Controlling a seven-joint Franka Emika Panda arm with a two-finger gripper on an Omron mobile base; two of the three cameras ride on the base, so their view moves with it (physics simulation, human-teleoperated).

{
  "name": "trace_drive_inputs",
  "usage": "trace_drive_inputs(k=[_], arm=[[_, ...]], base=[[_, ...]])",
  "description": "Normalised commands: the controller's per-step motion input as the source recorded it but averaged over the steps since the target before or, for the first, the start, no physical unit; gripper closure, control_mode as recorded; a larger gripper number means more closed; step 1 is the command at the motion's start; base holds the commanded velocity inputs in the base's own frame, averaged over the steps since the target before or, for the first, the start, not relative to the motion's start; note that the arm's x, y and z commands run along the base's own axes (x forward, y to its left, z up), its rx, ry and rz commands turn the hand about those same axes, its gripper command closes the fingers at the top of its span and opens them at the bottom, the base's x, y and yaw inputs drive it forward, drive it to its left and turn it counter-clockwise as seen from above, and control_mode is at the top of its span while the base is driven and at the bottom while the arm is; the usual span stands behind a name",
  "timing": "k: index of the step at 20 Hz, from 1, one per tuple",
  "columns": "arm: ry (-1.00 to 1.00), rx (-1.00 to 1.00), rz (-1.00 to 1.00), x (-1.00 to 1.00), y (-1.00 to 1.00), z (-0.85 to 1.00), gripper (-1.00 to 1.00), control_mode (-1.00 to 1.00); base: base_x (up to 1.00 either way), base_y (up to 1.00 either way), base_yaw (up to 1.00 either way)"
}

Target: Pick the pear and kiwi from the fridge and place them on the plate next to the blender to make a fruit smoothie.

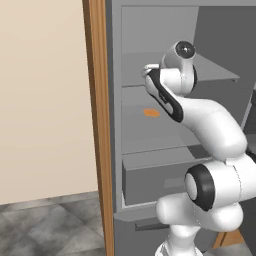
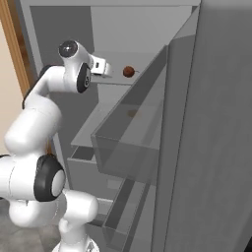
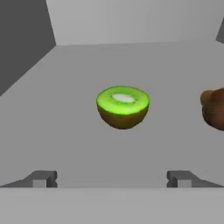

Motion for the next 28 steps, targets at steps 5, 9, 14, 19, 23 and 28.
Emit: trace_drive_inputs(k=[5, 9, 14, 19, 23, 28], arm=[[0.08, 0.08, -0.01, 0.81, -0.08, -0.19, -1.00, -1.00], [0.04, 0.05, 0.00, 0.65, -0.15, -0.09, -1.00, -1.00], [0.01, 0.01, 0.00, 0.45, -0.07, -0.30, 1.00, -1.00], [0.01, 0.01, 0.00, 0.07, -0.02, -0.14, 1.00, -1.00], [-0.21, 0.00, 0.00, -0.58, 0.00, 0.08, 1.00, -1.00], [-0.58, 0.00, 0.00, -1.00, 0.00, 0.33, 1.00, -1.00]], base=[[0.00, 0.00, 0.00], [0.00, 0.00, 0.00], [0.00, 0.00, 0.00], [0.00, 0.00, 0.00], [0.00, 0.00, 0.00], [0.00, 0.00, 0.00]])
